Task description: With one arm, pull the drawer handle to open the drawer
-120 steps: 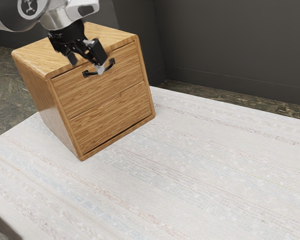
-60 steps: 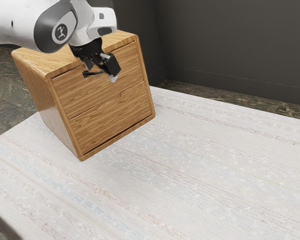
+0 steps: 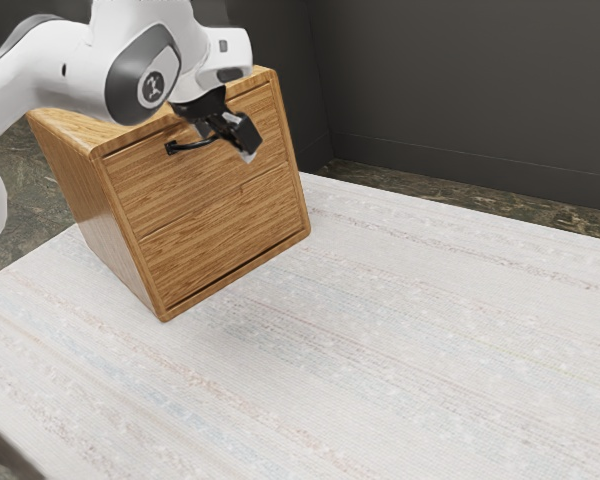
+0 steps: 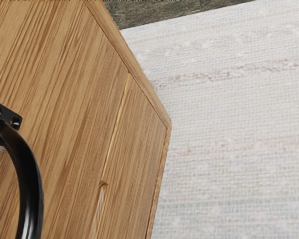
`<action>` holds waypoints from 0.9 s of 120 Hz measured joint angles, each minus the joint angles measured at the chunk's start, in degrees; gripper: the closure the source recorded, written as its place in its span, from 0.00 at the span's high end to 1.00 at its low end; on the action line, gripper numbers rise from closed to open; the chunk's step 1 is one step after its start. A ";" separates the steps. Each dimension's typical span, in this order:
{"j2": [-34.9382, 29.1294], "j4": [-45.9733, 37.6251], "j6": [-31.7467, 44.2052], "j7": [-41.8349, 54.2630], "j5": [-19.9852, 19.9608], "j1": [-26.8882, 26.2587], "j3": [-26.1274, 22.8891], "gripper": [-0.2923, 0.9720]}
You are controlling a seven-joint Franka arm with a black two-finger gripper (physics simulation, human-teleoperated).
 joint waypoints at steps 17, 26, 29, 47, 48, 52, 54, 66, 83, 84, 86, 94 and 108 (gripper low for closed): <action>0.96 0.65 1.30 1.14 0.08 0.23 -0.01 0.77; 1.29 0.84 1.97 1.87 0.12 0.70 0.00 0.77; 1.61 0.86 2.20 2.09 0.11 0.80 0.00 0.77; 2.52 0.94 3.28 3.26 0.05 1.40 -0.01 0.77; 2.53 0.95 3.32 3.32 0.05 1.42 -0.01 0.77; 2.69 0.97 3.48 3.53 0.04 1.46 0.00 0.77; 2.78 0.98 3.56 3.64 0.02 1.48 0.00 0.77; 3.81 0.85 4.09 4.19 -0.02 1.50 -0.05 0.78; 3.81 -0.12 4.47 4.76 -0.10 1.49 -0.15 0.77; 3.74 -0.26 4.48 4.78 -0.10 1.49 -0.18 0.77; 3.54 -0.49 4.48 4.84 -0.11 1.46 -0.22 0.76; 1.74 -2.26 4.44 5.03 0.00 0.83 -0.46 0.69; -1.33 -5.67 4.30 5.28 0.22 -1.60 -0.45 0.62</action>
